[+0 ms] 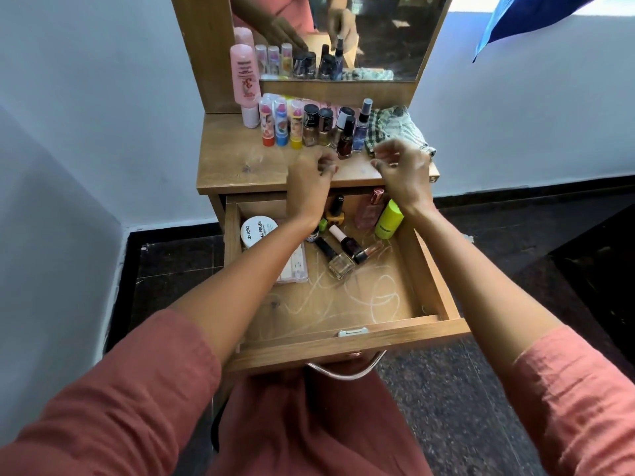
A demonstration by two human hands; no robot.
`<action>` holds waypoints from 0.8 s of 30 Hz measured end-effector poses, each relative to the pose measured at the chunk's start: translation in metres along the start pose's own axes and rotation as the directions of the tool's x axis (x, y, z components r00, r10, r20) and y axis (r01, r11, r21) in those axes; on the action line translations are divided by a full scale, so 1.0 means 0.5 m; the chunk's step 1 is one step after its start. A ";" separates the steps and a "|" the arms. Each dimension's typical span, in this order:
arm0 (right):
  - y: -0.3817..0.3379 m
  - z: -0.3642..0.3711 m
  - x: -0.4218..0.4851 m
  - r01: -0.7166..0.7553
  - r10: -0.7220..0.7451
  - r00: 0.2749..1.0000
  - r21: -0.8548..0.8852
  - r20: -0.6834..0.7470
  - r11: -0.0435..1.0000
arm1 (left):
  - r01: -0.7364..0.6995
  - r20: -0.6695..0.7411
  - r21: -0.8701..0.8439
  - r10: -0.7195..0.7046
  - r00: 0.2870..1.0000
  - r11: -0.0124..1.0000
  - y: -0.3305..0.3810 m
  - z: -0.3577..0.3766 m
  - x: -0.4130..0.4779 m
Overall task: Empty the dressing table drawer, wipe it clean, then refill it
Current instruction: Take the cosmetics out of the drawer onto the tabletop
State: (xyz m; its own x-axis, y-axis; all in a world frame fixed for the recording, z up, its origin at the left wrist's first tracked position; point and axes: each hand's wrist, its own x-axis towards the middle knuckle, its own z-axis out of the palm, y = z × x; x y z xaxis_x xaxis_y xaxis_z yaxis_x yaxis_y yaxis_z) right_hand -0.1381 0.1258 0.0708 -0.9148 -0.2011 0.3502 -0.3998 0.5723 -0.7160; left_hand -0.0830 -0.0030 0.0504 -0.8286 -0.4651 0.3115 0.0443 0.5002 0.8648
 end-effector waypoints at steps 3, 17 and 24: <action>0.009 0.009 -0.050 -0.019 0.019 0.998 0.012 0.068 1.000 | 0.037 -0.005 -0.019 -0.037 0.999 0.999 -0.027 -0.014 -0.043; 0.078 0.123 -0.145 -0.181 0.302 0.886 -0.339 0.352 0.923 | 0.357 0.056 0.098 -0.364 0.930 0.929 -0.124 0.026 -0.104; 0.068 0.138 -0.144 -0.173 0.370 0.867 -0.496 0.334 0.851 | 0.322 0.036 0.217 -0.337 0.941 0.922 -0.109 0.025 -0.103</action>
State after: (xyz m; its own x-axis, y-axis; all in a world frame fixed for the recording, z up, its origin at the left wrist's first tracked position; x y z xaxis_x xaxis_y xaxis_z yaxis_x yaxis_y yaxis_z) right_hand -0.0894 0.1048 -0.0203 -0.9598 -0.2280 -0.1635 -0.1544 0.9159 -0.3705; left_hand -0.0496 0.0027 -0.0178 -0.8147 -0.5797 -0.0123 -0.3468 0.4702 0.8116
